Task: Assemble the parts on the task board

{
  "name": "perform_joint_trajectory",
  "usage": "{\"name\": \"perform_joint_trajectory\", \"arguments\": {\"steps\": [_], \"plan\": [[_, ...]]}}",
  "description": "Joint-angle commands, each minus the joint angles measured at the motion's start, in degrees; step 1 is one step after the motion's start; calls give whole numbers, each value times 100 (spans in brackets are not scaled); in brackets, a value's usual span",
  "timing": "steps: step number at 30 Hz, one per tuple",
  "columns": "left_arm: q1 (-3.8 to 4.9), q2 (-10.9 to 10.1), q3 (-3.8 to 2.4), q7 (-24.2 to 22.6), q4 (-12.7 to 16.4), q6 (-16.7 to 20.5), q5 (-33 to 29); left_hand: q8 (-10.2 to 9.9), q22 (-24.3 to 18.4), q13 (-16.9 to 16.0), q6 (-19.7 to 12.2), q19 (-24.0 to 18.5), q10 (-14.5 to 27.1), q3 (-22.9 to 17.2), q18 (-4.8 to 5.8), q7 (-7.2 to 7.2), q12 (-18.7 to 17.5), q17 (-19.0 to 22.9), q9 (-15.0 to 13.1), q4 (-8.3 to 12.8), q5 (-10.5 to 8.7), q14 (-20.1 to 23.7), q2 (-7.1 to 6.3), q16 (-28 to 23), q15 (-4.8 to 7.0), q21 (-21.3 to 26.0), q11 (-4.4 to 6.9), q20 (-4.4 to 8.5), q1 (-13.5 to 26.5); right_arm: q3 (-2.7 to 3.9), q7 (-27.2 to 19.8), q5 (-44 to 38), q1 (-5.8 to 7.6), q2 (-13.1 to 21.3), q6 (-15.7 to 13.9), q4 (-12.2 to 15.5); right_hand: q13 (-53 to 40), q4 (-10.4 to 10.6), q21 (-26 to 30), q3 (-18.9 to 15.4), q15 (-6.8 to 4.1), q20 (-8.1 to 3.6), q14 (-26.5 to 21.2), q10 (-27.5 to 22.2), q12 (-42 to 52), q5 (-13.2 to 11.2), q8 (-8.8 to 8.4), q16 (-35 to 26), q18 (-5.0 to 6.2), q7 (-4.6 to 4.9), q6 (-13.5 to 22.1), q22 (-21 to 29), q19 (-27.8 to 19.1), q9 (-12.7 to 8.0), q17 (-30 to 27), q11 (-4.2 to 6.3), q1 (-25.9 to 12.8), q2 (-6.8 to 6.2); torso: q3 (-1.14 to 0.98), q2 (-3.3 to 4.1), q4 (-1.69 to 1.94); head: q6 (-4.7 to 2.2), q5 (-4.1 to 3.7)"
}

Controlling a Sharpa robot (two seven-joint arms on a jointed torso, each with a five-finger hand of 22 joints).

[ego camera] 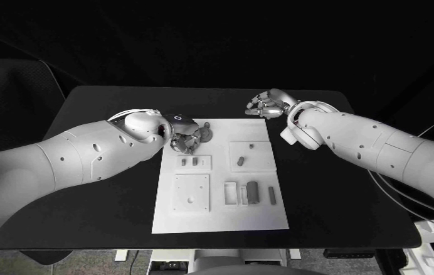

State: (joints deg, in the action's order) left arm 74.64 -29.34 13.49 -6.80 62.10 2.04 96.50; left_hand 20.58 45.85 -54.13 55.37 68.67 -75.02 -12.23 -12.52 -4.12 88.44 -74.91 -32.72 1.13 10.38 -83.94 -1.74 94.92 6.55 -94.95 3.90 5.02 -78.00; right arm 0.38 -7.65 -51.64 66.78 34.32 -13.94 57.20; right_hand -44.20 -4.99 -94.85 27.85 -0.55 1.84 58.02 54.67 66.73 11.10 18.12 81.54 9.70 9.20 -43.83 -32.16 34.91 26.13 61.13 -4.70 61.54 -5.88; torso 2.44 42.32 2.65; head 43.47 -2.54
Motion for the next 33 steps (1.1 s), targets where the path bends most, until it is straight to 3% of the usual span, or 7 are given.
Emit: {"name": "perform_joint_trajectory", "arguments": {"steps": [1, 5, 13, 22, 33], "plan": [[-14, 5, 10, -65, 10, -130, -63, 9, 9, 154, 275, 0, 48, -38, -248, -273, -18, -746, 12, 1, 10, 2, -19, 274, -2, -803, 10, 30, 19, 1, -32, -13, -2, -6, 48, 3, 6, 7, -157, 29, -8, -4, -35, -47, 23, -28, 31, 26, -61, 54, 6, 9, -20, -7, -8, -9, -60, -4, 6, 0, 0, -2, 6], [-14, 8, 10, -76, 4, -64, -122, -112, 32, 151, 92, -7, 42, -49, -248, -238, -19, -771, 65, 8, 11, -30, -151, 299, -1, -798, 7, 28, 62, 1, -31, -13, -2, -6, 48, 4, 7, 7, -157, 29, -8, -4, -35, -47, 23, -28, 31, 26, -61, 54, 6, 10, -20, -7, -9, -9, -60, -4, 8, 2, 0, -4, 11], [-14, 1, 10, -78, -4, -48, -149, -260, 61, 151, -204, -1, 19, -44, -248, -190, -21, -790, 136, 10, 7, -71, -274, 325, 1, -796, 2, 27, 129, 1, -31, -13, -2, -4, 46, 5, 7, 6, -158, 29, -8, -4, -35, -48, 24, -29, 31, 26, -61, 54, 6, 10, -21, -7, -9, -9, -61, -4, 1, 1, 1, -6, 11], [-14, 0, 10, -71, -38, 38, -168, -307, 72, 150, -331, 6, 6, -35, -248, -171, -21, -804, 163, 15, 7, -95, -314, 340, 2, -797, 0, 28, 154, 1, -31, -13, -2, -2, 44, 1, 8, 6, -158, 30, -8, -4, -36, -48, 24, -29, 31, 27, -61, 54, 6, 10, -21, -8, -9, -9, -62, -5, -1, 2, -4, -10, 9], [-14, 2, 9, -98, -41, 315, -212, -390, 93, 154, -664, 14, -11, -49, -248, -31, -33, -759, 227, 39, 8, -77, -350, 335, 2, -786, -11, 29, 170, 1, -30, -13, -2, 2, 40, -2, 8, 5, -158, 30, -8, -4, -36, -48, 25, -29, 31, 27, -61, 54, 7, 11, -21, -8, -10, -9, -63, -6, 2, 3, -2, -23, -4]]}}
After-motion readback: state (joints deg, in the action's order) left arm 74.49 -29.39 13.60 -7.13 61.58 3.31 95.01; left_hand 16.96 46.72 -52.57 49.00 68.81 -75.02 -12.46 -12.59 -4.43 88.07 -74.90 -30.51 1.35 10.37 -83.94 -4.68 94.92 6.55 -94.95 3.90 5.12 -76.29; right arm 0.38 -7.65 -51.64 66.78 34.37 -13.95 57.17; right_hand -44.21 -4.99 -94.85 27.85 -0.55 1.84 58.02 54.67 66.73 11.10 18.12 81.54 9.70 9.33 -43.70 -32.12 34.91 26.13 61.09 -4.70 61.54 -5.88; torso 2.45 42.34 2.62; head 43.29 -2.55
